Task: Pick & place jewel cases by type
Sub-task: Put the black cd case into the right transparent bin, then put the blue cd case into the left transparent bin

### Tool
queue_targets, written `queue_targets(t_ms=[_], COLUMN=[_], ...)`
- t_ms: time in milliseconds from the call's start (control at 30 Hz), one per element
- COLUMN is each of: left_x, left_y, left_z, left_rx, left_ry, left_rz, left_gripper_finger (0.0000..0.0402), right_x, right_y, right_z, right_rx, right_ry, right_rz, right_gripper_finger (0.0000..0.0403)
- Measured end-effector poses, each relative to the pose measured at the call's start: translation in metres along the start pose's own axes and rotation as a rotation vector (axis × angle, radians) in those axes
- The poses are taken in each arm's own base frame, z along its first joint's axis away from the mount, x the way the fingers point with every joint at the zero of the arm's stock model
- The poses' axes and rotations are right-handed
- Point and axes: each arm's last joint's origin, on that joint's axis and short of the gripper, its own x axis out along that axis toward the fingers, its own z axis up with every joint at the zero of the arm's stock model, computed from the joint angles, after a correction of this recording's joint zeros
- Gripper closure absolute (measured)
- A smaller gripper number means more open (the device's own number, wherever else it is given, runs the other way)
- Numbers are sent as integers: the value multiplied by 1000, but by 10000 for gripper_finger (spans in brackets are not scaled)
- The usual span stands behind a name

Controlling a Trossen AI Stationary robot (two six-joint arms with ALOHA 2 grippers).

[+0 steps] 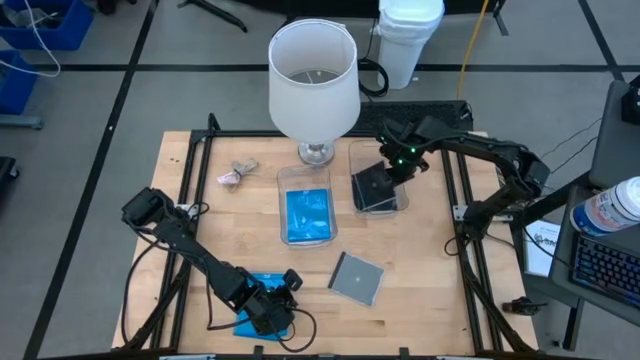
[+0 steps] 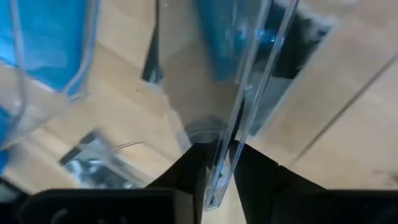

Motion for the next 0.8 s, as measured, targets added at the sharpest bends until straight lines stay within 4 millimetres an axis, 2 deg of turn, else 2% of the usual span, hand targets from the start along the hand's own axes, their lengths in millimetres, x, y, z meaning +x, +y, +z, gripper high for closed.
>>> queue_targets(t_ms=[300,500,600,700,800], left_x=[0,1,2,2,3], left_y=[1,4,7,9,12], left_z=[0,0,0,1,2], left_rx=[-13,-27,-34,-35,-24], left_ry=[-2,-7,-13,-22,-35], left_rz=[2,8,13,19,35], left_gripper_finger=[357,357,357,357,357], right_x=[1,-5,-14,-35,-59], right_y=[5,6,5,8,18], right_z=[-6,-14,-20,-30,-54], right_rx=[-67,-98,-104,-155,-250], right_ry=[-30,-39,-56,-121,-234], right_rz=[-90,-110,-106,-95,-74], right_gripper_finger=[248,213,207,210,227])
